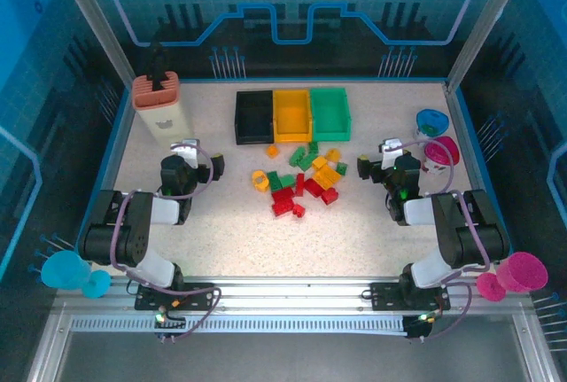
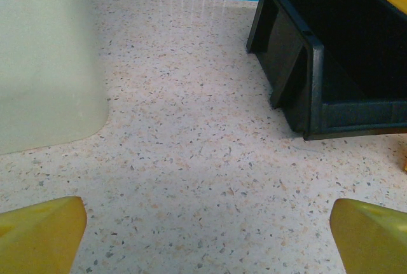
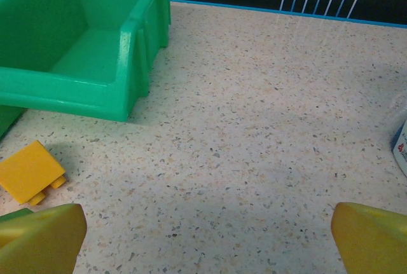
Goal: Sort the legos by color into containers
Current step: Move the container to the top-center of the table.
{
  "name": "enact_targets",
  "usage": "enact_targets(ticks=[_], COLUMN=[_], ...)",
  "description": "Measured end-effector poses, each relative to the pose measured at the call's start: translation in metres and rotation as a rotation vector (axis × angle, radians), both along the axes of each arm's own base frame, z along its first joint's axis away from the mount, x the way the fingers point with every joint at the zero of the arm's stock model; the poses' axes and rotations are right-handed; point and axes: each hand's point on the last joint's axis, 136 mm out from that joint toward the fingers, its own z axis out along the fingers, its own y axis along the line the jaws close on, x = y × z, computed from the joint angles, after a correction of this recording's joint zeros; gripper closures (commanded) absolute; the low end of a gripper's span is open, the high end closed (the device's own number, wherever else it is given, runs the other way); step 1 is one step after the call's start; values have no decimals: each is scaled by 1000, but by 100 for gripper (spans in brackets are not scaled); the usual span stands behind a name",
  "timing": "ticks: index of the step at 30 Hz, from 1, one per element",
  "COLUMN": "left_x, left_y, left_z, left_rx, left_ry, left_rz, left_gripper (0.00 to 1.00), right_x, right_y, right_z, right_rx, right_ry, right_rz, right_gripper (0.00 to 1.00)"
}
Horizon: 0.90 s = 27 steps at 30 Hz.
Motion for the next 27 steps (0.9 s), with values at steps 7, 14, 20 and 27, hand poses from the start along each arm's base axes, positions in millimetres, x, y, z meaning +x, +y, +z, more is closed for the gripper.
enact_targets(ticks=[7, 14, 20, 27], left_x=[0, -1, 8, -2], left_y=[0, -1, -19, -44], left_z=[0, -1, 82, 160], left_rx=[0, 25, 16, -199], left_ry=[0, 19, 5, 19], left_rz=[0, 18, 103, 95], left_gripper=[1, 1, 1, 1], right_x=[0, -2, -18, -29], right_y=[0, 1, 37, 35], right_z=[0, 4, 110, 183], right_rx=[1, -3, 16, 414], right_ry=[3, 8, -168, -144], right_rz=[2, 9, 95, 64], right_gripper=[0, 0, 0, 0])
